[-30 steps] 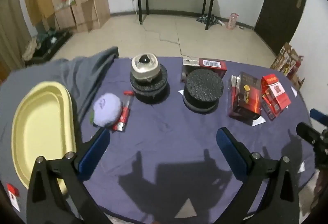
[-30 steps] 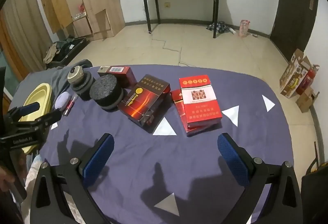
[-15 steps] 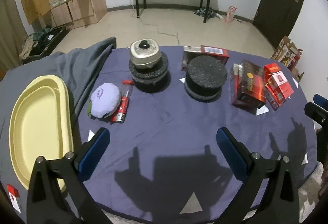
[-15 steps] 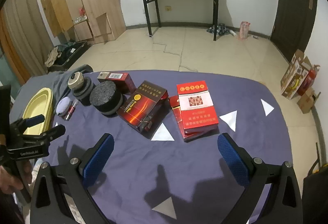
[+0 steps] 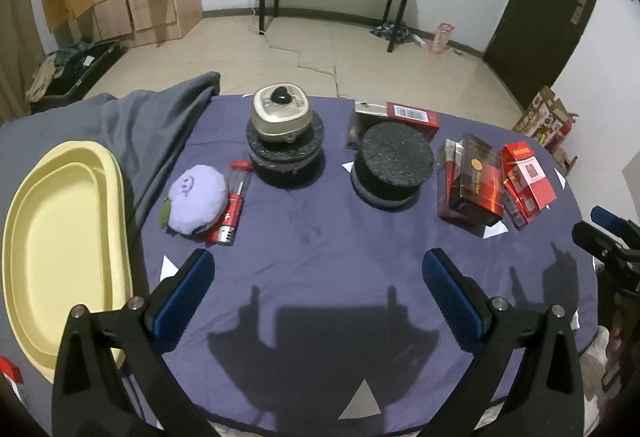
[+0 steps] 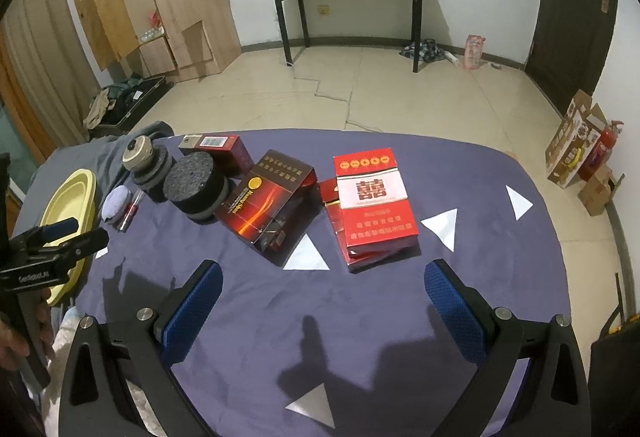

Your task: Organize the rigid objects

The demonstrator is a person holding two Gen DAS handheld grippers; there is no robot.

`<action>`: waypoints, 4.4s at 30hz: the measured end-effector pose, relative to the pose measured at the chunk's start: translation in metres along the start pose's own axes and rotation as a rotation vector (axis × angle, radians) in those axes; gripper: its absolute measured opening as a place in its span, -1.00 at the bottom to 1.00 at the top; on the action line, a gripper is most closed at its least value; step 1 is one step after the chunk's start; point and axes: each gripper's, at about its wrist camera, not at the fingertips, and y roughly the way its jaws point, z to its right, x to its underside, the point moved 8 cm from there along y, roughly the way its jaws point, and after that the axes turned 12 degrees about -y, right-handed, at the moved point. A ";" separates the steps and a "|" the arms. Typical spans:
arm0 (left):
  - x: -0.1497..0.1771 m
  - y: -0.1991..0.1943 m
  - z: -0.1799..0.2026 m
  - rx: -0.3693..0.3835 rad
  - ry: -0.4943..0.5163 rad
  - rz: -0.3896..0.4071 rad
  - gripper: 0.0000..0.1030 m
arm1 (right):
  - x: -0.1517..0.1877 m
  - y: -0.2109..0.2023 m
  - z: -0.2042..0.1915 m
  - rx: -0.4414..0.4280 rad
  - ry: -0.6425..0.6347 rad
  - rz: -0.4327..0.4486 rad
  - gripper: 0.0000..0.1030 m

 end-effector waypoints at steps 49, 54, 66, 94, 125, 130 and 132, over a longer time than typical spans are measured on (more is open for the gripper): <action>-0.006 -0.007 0.005 -0.016 0.024 -0.006 1.00 | 0.007 0.002 0.003 -0.008 0.004 -0.019 0.99; -0.005 -0.006 0.010 -0.006 0.038 -0.019 1.00 | 0.009 0.005 0.005 -0.001 0.015 -0.027 0.99; -0.002 0.006 -0.006 -0.030 0.031 -0.042 1.00 | 0.007 0.010 0.011 -0.021 0.041 -0.037 0.99; 0.011 0.017 -0.014 -0.020 -0.004 -0.082 1.00 | 0.017 0.022 0.018 -0.048 0.106 -0.083 0.99; -0.094 0.060 -0.027 -0.026 -0.093 -0.048 0.82 | -0.025 0.070 0.042 0.072 -0.061 -0.006 0.77; -0.101 0.070 -0.021 -0.036 -0.116 -0.059 0.75 | -0.030 0.087 0.038 0.048 -0.085 -0.005 0.68; -0.100 0.076 -0.023 -0.052 -0.118 -0.065 0.57 | -0.029 0.091 0.035 0.058 -0.123 -0.013 0.56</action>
